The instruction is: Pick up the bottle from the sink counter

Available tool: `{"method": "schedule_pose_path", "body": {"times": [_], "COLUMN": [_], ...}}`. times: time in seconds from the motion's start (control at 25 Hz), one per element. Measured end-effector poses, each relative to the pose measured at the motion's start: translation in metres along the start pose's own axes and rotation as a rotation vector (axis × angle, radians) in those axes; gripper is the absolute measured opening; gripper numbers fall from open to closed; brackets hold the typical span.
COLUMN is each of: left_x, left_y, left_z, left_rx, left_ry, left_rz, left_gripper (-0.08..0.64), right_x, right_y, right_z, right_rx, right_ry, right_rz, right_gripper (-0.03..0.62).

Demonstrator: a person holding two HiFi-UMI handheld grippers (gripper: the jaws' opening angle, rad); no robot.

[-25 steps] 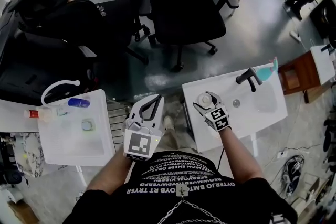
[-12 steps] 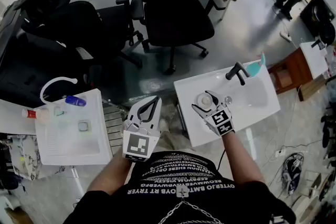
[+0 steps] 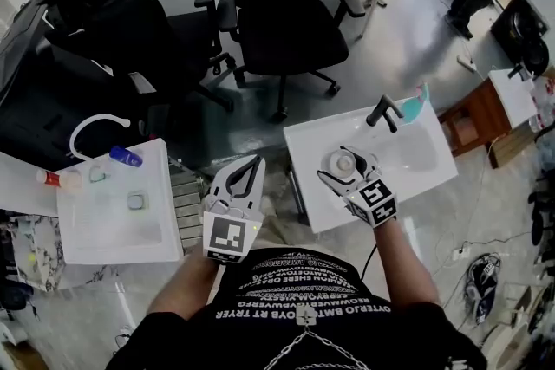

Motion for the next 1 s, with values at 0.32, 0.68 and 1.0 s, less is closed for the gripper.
{"method": "schedule_pose_path", "body": {"times": [0.32, 0.68, 1.0], "left_x": [-0.003, -0.004, -0.005], "left_y": [0.023, 0.043, 0.047], "left_z": [0.024, 0.039, 0.051], "left_rx": [0.011, 0.034, 0.020], "left_ry": [0.027, 0.040, 0.039], "left_rz": [0.017, 0.011, -0.005], "left_gripper": [0.002, 0.002, 0.002], "right_x": [0.020, 0.024, 0.018], "right_y": [0.040, 0.064, 0.071], "right_z": [-0.027, -0.044, -0.045], "right_rx": [0.009, 0.003, 0.002], "right_ry": [0.053, 0.085, 0.066], "right_rz": [0.024, 0.050, 0.049], "right_gripper": [0.336, 0.336, 0.336]}}
Point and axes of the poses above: the fingertips, and each gripper's own axes: y backward along the fingers, z to its right, x out of its top, the point moved 8 cm from there along y, backward along the fingers, and after that the axes turned 1 degree about y, right-handed, at the moved point
